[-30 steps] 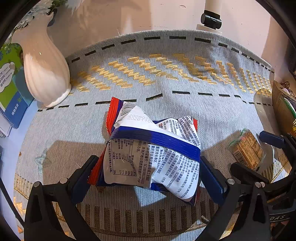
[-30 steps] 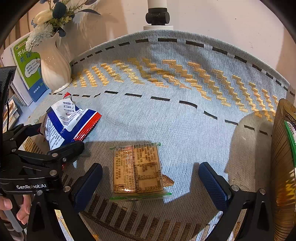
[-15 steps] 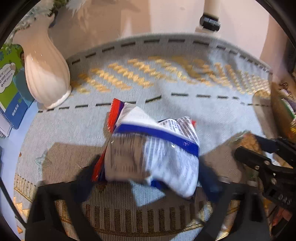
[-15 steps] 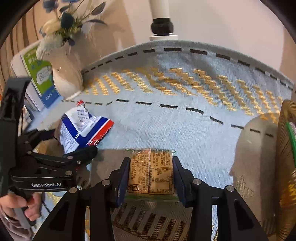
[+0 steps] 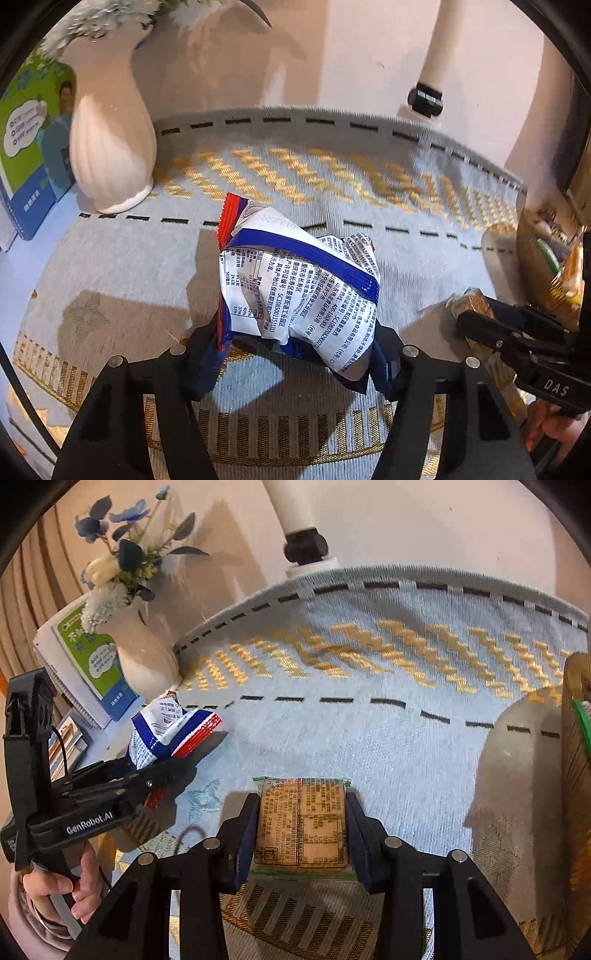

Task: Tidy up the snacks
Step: 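Carry the wrapper and brown packet into the amber glass bowl and open both grippers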

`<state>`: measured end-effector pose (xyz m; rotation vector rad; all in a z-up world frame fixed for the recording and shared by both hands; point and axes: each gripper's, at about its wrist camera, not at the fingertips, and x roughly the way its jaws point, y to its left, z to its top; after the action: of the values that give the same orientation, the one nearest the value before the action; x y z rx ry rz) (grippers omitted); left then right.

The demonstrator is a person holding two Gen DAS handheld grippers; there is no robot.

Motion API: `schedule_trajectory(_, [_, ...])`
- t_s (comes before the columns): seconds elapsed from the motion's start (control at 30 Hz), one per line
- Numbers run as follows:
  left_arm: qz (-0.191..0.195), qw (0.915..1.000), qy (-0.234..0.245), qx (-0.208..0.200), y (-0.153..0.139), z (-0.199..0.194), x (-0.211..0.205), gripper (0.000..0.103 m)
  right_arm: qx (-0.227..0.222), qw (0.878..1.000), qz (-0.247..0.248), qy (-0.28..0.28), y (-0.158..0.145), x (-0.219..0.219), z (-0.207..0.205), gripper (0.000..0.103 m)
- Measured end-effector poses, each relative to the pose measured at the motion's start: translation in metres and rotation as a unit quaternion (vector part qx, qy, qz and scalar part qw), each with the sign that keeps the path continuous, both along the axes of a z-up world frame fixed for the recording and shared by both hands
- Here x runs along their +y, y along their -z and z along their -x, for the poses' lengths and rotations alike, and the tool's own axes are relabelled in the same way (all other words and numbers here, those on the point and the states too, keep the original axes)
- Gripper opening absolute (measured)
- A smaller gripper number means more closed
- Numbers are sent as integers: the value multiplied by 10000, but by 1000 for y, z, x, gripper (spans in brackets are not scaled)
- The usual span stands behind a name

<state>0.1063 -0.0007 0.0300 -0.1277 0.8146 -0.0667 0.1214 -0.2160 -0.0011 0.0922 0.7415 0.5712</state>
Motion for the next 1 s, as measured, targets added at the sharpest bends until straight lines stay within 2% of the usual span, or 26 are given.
schedule_trajectory(0.13, [16, 9996, -216, -201, -6, 9, 3, 62, -380, 9993, -70, -15, -10, -2, 15, 43])
schedule_trajectory(0.2, [159, 9993, -329, -105, -9, 12, 3, 62, -185, 9995, -219, -151, -13, -6, 17, 43])
schedule_trajectory(0.27, [322, 9992, -250, -44, -15, 11, -2, 62, -205, 9988, -385, -224, -32, -19, 23, 43])
schedule_trajectory(0.33, [87, 9997, -217, -55, -30, 7, -20, 62, -320, 9988, -355, -133, -58, -36, 23, 43])
schedule_trajectory(0.37, [37, 9999, -131, -86, -41, 4, -32, 62, -318, 9988, -378, -34, -73, -48, 22, 43])
schedule_trajectory(0.47, [277, 9991, 223, -238, -73, -4, -66, 62, -242, 9964, -801, 103, -111, -97, 13, 43])
schedule_trajectory(0.57, [359, 9972, 575, -317, -106, -14, -110, 62, -269, 9970, -522, 509, -137, -141, 3, 43])
schedule_trajectory(0.63, [499, 9940, 914, -336, -124, -22, -143, 63, -165, 9956, -501, 778, -148, -177, -6, 43])
schedule_trajectory(0.7, [667, 9893, 1258, -320, -136, -29, -176, 63, 6, 9938, -603, 938, -152, -205, -12, 43])
schedule_trajectory(0.8, [734, 9841, 1595, -269, -142, -38, -215, 63, 145, 9894, -414, 1382, -150, -245, -23, 43])
schedule_trajectory(1.0, [587, 9750, 2143, 8, -125, -53, -286, 64, 555, 9819, -375, 1770, -131, -296, -39, 43])
